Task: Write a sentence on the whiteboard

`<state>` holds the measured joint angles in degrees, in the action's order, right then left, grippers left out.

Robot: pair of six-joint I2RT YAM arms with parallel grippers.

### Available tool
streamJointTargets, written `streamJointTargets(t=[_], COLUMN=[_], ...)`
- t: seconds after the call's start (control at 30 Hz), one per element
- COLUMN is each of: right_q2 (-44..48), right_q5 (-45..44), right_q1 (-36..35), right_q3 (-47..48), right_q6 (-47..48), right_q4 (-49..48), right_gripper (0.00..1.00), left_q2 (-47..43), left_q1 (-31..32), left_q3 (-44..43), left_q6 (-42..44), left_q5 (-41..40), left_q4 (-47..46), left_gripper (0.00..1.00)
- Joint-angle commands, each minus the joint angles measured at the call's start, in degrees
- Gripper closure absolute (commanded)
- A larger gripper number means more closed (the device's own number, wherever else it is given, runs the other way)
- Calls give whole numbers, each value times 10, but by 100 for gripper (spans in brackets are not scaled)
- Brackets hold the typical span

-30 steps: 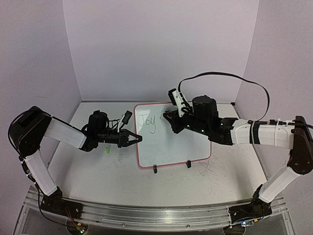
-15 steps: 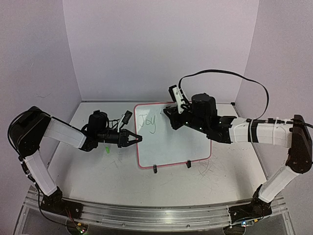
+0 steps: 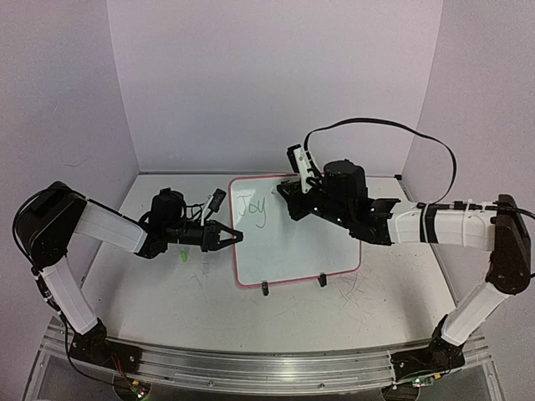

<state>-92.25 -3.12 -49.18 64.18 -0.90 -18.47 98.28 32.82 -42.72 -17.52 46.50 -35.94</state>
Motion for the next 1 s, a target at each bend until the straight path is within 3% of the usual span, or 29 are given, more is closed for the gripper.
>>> streamJointTargets(t=[0.0,0.3,0.57,0.97], right_q2=[-4,-3,73,18], right_q5=[-46,-33,83,31], right_q1=[2,3,3,6], right_q3=[13,16,-21,-10], right_q6=[-11,-11,2,18], right_q4=[-3,4,-43,-17], right_gripper=[100,100,100,100], left_q2=[-10,-11,-12,-7], left_q1=[-8,-9,-8,-8], left_q3=[3,3,0,-7], left_q6=[25,24,23,24], left_q5=[-83,-83,-84,-80], left_q4=[25,26,27,28], left_gripper=[100,100,100,100])
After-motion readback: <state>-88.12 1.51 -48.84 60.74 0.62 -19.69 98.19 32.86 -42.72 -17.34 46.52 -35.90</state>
